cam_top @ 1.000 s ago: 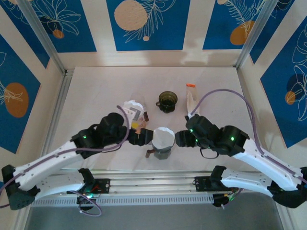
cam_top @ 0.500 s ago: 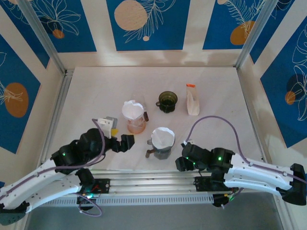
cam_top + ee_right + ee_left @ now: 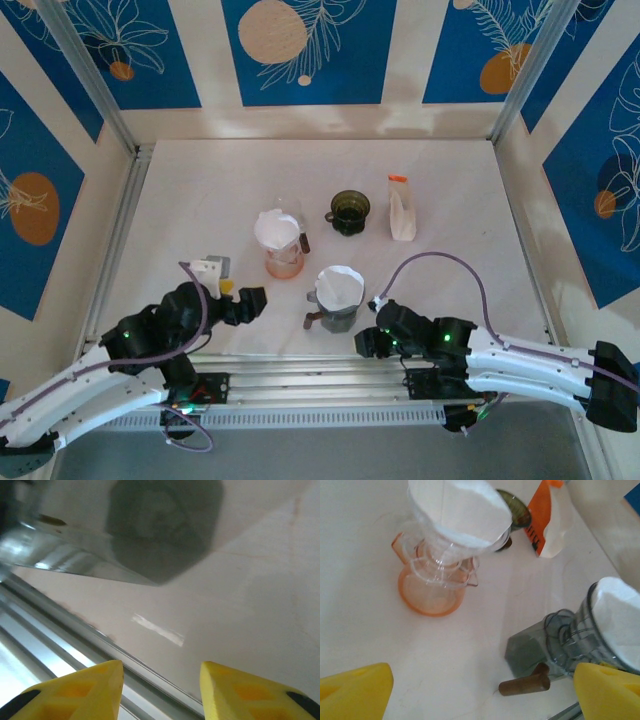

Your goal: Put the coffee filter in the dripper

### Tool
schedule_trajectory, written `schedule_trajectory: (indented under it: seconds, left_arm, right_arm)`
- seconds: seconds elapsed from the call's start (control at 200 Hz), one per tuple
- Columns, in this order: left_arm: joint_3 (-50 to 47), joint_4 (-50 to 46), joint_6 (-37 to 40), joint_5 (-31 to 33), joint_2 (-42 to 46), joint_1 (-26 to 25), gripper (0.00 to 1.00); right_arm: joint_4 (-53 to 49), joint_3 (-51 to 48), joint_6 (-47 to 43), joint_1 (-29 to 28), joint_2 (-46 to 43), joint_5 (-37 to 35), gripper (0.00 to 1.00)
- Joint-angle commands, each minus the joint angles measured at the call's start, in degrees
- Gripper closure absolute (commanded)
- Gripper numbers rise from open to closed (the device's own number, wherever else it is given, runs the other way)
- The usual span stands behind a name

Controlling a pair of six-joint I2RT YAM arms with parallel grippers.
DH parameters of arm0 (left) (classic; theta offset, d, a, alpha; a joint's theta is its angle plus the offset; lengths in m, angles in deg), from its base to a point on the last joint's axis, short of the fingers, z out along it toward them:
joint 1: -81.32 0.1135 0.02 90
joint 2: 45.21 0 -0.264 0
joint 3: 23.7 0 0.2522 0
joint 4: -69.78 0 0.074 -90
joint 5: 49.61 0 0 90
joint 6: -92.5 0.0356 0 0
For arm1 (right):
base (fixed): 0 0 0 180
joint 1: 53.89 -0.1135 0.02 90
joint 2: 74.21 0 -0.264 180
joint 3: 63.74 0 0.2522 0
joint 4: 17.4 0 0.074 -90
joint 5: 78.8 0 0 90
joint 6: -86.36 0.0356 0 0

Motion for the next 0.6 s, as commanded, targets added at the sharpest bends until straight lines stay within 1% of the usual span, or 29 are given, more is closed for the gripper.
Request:
schedule_trajectory:
  seconds: [0.0,0.115,0.365,0.595]
  left_arm:
    - [-0.83,0.08,-1.56,-0.26,0.81,0.66,0.09]
    - [-0.92,0.01,-1.87,-0.7,1.06,1.2,0.09]
    - [-0.83,-0.37,-1.99,-1.24,1.38,2.09,0.1]
    - [-0.57,-0.62,-2.03,-1.24,1.42,2.51,0.1]
  right_arm:
    - [7.9,-2.56,1.71,1.09,0.06,5.03,0.57]
    - [12.64,-4.79,3.66,2.93,0.54,7.93,0.63]
    - [20.96,-8.01,7.52,5.17,1.21,11.47,0.64]
    - [27.08,-8.23,9.69,5.79,6.99,11.54,0.67]
